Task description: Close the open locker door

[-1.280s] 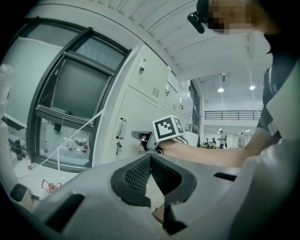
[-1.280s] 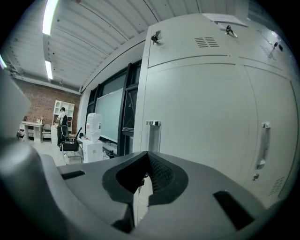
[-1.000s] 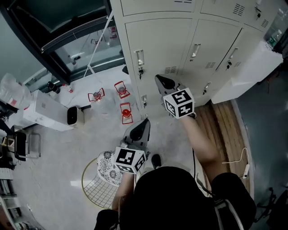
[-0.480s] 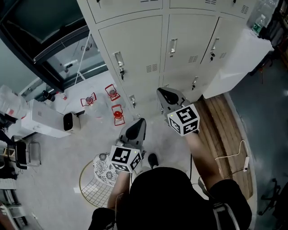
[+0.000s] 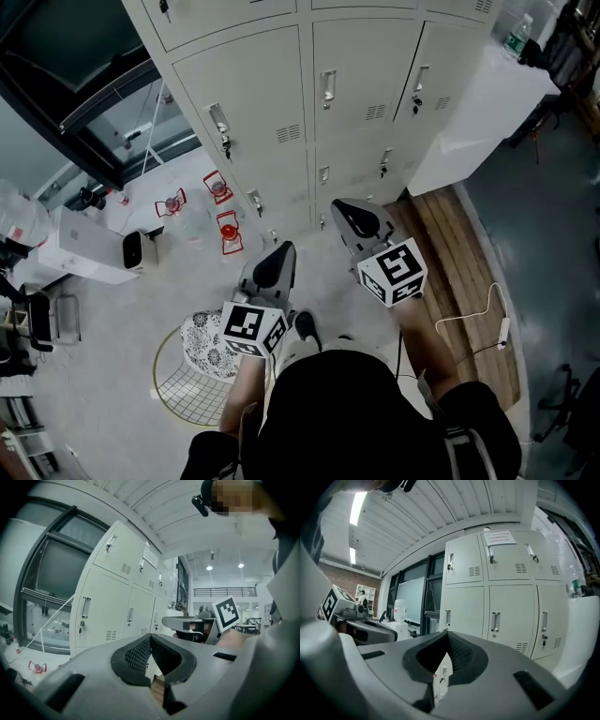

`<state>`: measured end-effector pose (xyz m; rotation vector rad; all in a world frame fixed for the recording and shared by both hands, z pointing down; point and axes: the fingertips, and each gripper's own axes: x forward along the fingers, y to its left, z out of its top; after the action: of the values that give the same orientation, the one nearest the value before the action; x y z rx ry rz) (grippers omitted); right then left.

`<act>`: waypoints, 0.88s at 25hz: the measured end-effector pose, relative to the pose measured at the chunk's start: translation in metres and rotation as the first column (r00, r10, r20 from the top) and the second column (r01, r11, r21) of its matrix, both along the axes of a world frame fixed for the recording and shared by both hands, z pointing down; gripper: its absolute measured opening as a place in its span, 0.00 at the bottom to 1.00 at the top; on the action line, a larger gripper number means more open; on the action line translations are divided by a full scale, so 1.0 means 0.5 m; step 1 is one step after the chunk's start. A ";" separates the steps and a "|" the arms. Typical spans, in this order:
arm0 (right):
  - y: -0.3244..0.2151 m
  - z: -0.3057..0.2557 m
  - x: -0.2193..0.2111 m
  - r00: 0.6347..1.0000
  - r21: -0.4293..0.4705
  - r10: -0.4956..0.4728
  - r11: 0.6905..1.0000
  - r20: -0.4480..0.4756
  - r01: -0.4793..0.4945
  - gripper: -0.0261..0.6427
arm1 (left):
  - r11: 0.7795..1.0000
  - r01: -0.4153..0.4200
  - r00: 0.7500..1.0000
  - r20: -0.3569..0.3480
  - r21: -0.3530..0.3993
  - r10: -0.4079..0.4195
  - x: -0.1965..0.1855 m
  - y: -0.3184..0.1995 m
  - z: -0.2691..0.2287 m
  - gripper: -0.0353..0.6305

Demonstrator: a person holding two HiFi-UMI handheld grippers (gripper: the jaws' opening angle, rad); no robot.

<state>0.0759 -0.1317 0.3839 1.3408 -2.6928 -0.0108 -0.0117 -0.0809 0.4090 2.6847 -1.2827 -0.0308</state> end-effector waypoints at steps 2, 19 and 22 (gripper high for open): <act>0.024 -0.007 0.020 1.000 0.003 -0.004 1.000 0.003 0.004 0.05 | 1.000 0.001 1.000 0.003 0.003 -0.001 0.015 0.012 -0.007 0.08; 0.194 0.021 0.148 0.999 -0.034 0.015 0.999 0.050 -0.013 0.05 | 0.999 0.031 0.999 0.016 0.021 -0.031 0.074 0.136 -0.009 0.08; 0.218 0.042 0.160 0.999 -0.057 0.026 0.998 0.031 -0.024 0.05 | 0.999 0.039 0.999 0.017 0.023 -0.040 0.076 0.156 -0.005 0.08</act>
<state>0.1558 -0.0226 0.4048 1.3696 -2.6805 0.0893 0.0262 -0.0027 0.4063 2.6842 -1.3487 -0.0273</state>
